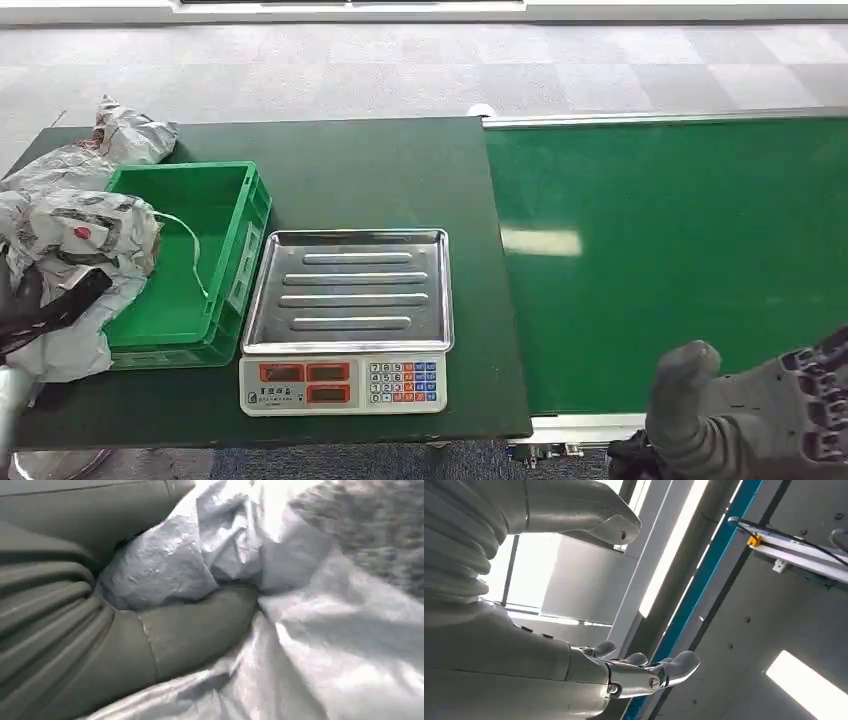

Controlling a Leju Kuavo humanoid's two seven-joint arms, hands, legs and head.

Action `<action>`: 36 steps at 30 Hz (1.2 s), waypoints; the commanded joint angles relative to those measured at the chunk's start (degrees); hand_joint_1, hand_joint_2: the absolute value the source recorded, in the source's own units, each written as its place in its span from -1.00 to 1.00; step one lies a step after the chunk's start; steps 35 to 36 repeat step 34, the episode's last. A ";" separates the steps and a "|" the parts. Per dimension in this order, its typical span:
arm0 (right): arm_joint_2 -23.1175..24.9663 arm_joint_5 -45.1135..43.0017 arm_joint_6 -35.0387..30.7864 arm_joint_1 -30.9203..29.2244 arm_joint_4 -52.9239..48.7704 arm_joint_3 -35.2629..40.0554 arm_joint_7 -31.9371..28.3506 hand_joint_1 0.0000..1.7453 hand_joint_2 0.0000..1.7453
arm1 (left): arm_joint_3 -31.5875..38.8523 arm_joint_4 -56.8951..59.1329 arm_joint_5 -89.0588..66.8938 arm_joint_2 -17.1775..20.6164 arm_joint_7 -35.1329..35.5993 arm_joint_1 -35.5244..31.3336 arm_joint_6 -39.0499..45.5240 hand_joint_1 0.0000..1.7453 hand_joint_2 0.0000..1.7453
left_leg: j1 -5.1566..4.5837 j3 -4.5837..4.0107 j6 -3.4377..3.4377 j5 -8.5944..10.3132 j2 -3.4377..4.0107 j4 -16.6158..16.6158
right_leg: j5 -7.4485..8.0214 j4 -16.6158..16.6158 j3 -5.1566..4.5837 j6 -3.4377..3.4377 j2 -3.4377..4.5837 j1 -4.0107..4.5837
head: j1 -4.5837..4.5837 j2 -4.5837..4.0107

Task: Moved the parcel from conveyor to table for the left to box.

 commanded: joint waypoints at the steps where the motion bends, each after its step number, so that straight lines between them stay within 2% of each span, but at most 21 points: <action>1: -0.25 0.32 0.00 -1.27 1.79 0.93 -0.44 -1.00 1.00 | 1.10 5.13 0.66 -8.29 -3.49 -4.76 -1.88 -1.00 -1.00 | -0.02 0.01 0.08 0.12 -0.14 -0.09 | 0.05 -0.11 0.11 0.00 -0.38 0.01 | 0.00 0.00; 7: -0.48 0.28 0.00 -0.42 1.63 0.55 -0.44 -1.00 1.00 | 1.09 -5.80 6.46 -10.75 -5.41 -4.31 -4.60 -1.00 -1.00 | 0.02 -0.09 0.08 0.15 -0.24 -0.02 | 0.07 -0.12 0.05 0.01 -0.52 0.06 | 0.00 0.00; 12: -0.48 0.28 0.00 -0.42 1.63 0.55 -0.44 -1.00 1.00 | 1.09 -5.80 6.46 -10.75 -5.41 -4.31 -4.60 -1.00 -1.00 | -0.01 -0.03 0.06 0.06 -0.04 0.02 | 0.04 -0.03 0.01 0.03 -0.18 0.02 | -0.02 0.00; 13: -0.01 0.68 0.00 0.32 1.83 0.28 -0.44 -1.00 1.00 | 2.38 -13.39 17.33 -12.44 -12.76 -2.16 -5.05 -1.00 -1.00 | 0.02 -0.03 0.08 0.08 -0.03 0.00 | 0.07 -0.08 0.03 0.02 -0.24 0.05 | -0.02 0.00; 15: 0.15 0.63 0.00 0.64 2.09 0.36 -0.44 -1.00 1.00 | 1.45 -20.98 18.86 -13.03 -11.32 -0.49 -5.26 -1.00 -1.00 | 0.03 -0.08 0.08 0.08 -0.08 0.02 | 0.06 -0.08 0.00 0.03 -0.29 0.06 | -0.02 0.00; 19: 0.72 0.49 0.00 0.86 3.26 0.03 -0.44 -1.00 1.00 | -2.03 -42.77 25.37 -14.34 -10.17 4.73 -1.11 -1.00 -1.00 | 0.10 -0.16 0.10 0.04 -0.07 0.09 | 0.04 -0.07 -0.04 0.04 -0.33 0.12 | -0.02 0.00; 22: 1.67 1.64 0.00 2.39 3.55 -0.25 -0.44 -1.00 1.00 | -4.20 -51.95 29.55 -14.94 -11.05 8.85 2.77 -1.00 -1.00 | 0.08 -0.09 0.13 0.03 0.06 0.01 | 0.07 -0.16 0.03 0.04 -0.23 0.11 | -0.02 0.00; 25: 2.38 1.88 0.00 3.26 3.41 -0.58 -0.44 -1.00 1.00 | -5.08 -61.42 35.02 -16.45 -15.04 14.82 10.56 -1.00 -1.00 | 0.03 -0.07 0.11 -0.03 0.05 0.01 | 0.03 -0.11 0.02 0.04 -0.16 0.06 | 0.02 0.00; 27: 2.39 1.83 0.00 3.29 3.48 -0.57 -0.44 -1.00 1.00 | -5.24 -61.97 35.29 -16.62 -15.37 15.10 11.16 -1.00 -1.00 | 0.02 0.05 0.16 -0.02 0.24 -0.13 | 0.08 -0.26 0.09 0.03 -0.12 0.07 | 0.00 0.00; 31: 3.14 2.33 0.00 4.17 3.78 -1.50 -0.44 -1.00 1.00 | -10.92 -67.01 41.53 -17.41 -22.46 20.35 17.72 -1.00 -1.00 | -0.01 0.02 0.11 -0.07 0.10 -0.06 | -0.03 -0.14 0.04 0.06 -0.10 0.02 | -0.02 0.00; 36: 3.63 2.34 0.00 5.40 4.32 -3.07 -0.44 -1.00 1.00 | -13.19 -69.77 45.95 -18.83 -25.36 22.77 17.99 -1.00 -1.00 | 0.00 0.02 0.12 -0.08 0.10 -0.07 | -0.03 -0.16 0.07 0.06 -0.11 0.02 | 0.00 0.00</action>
